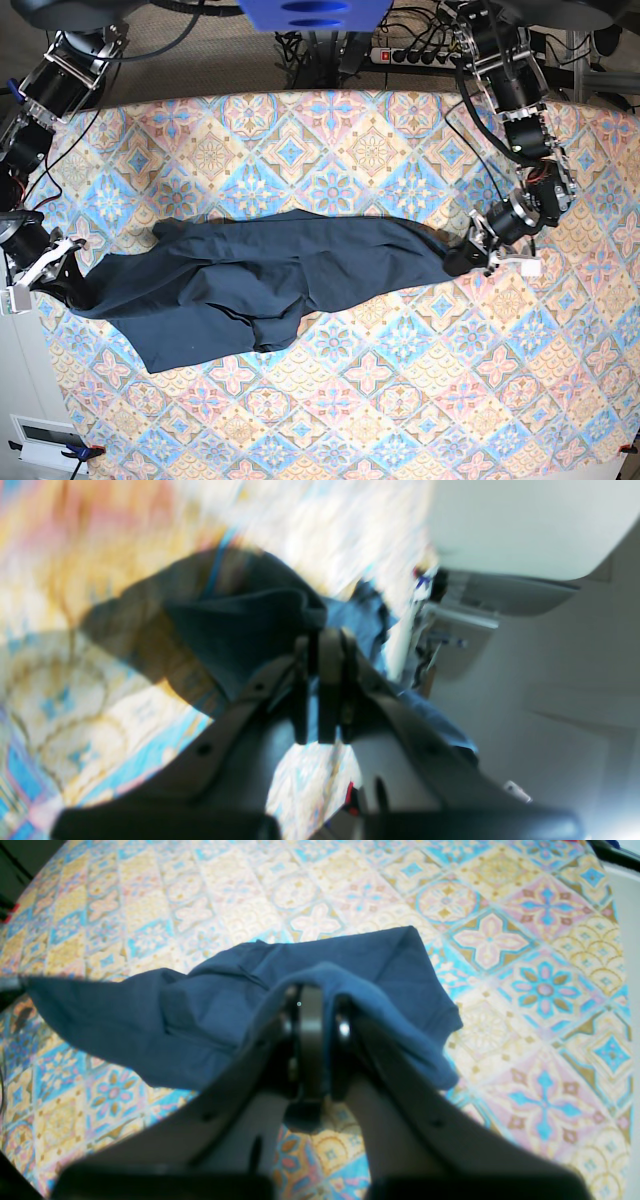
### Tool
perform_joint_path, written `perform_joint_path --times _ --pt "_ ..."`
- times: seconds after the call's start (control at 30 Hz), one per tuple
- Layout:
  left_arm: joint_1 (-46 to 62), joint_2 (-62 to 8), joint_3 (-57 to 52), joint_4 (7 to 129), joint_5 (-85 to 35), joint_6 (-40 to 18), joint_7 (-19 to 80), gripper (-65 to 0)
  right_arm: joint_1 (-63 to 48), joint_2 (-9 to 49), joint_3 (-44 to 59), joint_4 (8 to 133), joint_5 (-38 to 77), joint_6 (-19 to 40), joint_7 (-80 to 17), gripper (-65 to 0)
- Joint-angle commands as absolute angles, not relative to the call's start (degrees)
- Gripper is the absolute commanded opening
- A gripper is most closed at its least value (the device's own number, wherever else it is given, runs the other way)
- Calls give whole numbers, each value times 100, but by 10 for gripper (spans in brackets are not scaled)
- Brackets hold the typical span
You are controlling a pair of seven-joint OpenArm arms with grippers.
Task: Layout the t-shirt on the table in an organized manner, then fold the t-shirt properly
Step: 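Hold the shirt taut between both grippers on the table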
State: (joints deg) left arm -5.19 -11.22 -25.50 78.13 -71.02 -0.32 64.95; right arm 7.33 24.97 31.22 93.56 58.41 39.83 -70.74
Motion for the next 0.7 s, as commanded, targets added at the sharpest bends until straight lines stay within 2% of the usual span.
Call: perform_joint_path --times 0.0,0.3,0.4,0.53,0.67 --pt "-620 -1165 -2563 8048 -7345 -233 6510 -650 857 2633 3160 9455 6000 4000 -6897 -643" --pt "-1200 -1147 -2826 8163 -7424 -470 6475 -650 884 2633 3160 9429 6000 4000 -6870 -643" --pt "-1789 -1156 -2826 7697 -7354 -470 6475 -650 910 2642 3160 9376 5991 4000 -6844 -643" --pt "-2853 -1165 -2835 6782 -7301 -470 6457 -650 1675 2738 3108 8919 5991 4000 -6879 -643" --pt "-3996 -1174 -2826 5930 -7064 -470 6167 -650 2703 3090 2862 7802 5991 4000 -6835 -643"
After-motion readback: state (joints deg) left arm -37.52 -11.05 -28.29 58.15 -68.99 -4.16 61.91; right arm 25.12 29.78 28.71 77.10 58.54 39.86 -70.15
